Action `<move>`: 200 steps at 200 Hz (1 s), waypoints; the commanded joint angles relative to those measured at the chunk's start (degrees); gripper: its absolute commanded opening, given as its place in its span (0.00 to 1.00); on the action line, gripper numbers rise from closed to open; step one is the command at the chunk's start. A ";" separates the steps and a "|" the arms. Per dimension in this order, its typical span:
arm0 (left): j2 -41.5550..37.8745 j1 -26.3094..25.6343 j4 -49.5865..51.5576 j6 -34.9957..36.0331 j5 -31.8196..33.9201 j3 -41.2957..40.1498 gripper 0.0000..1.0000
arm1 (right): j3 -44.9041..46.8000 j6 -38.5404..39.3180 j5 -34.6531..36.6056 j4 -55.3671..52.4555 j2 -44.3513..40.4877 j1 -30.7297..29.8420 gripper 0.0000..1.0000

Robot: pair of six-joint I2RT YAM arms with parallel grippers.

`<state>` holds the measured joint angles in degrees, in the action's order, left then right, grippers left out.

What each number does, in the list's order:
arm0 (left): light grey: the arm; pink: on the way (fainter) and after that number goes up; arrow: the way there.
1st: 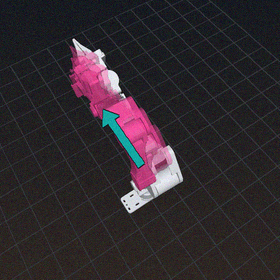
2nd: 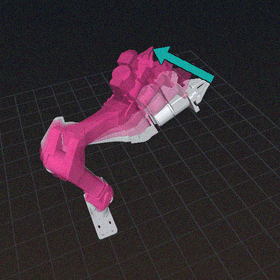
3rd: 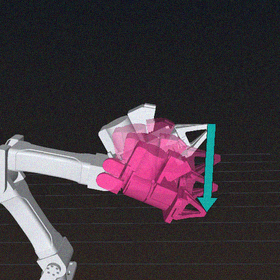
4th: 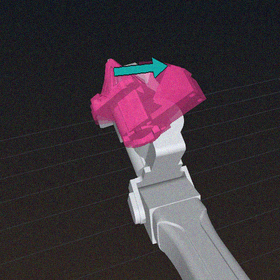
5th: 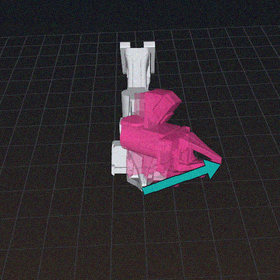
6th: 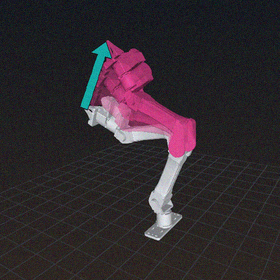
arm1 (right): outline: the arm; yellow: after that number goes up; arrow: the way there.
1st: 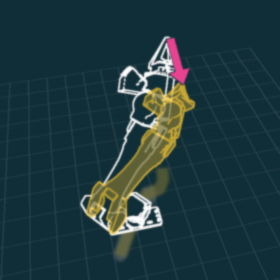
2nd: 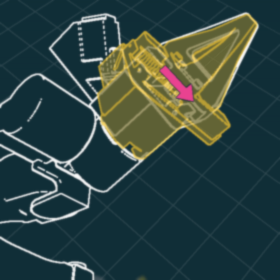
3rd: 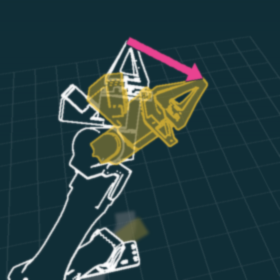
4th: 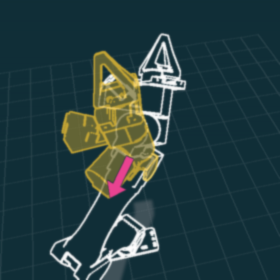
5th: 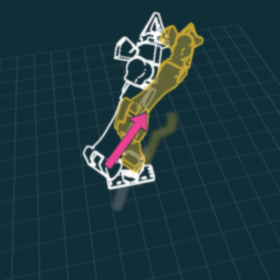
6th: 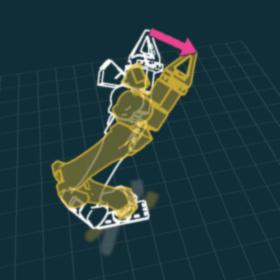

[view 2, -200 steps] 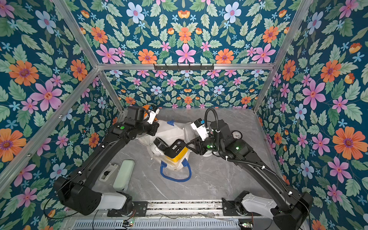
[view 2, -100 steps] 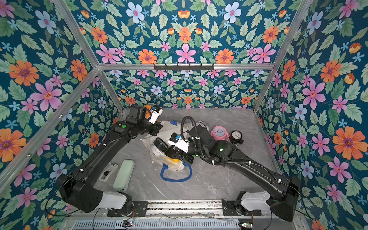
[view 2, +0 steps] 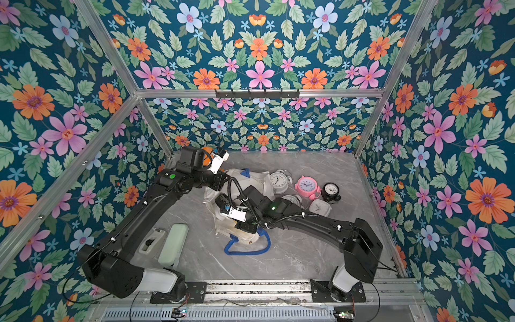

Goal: Take the alarm clock out of the canvas bag
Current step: Adjust the alarm at the canvas bag.

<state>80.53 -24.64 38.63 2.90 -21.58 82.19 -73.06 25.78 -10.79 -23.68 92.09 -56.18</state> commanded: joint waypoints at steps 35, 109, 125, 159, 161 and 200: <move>-0.06 -0.05 -1.07 -1.03 -4.77 0.64 0.00 | 2.08 6.13 6.83 5.13 5.64 -0.77 0.52; -0.35 -0.05 -0.49 -1.49 -6.27 0.16 0.00 | 0.86 9.54 12.74 5.17 14.70 -0.71 0.58; -0.81 -0.05 -0.40 -1.56 -6.52 0.06 0.00 | 1.23 10.17 14.25 5.87 15.52 -0.68 0.61; -1.49 -0.05 -0.75 -1.74 -7.66 -0.17 0.00 | 2.59 11.56 18.24 8.10 15.88 -0.66 0.68; -1.53 -0.05 -0.80 -1.75 -7.68 -0.16 0.00 | 2.68 11.64 18.43 8.27 15.85 -0.68 0.68; -1.46 -0.05 -0.11 -2.15 -7.77 0.72 0.00 | 4.59 13.33 21.63 10.69 15.90 -0.18 0.76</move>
<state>79.31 -24.64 39.53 1.45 -27.14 82.02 -69.08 37.30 7.18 -13.82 107.79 -56.77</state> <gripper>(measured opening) 0.059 0.761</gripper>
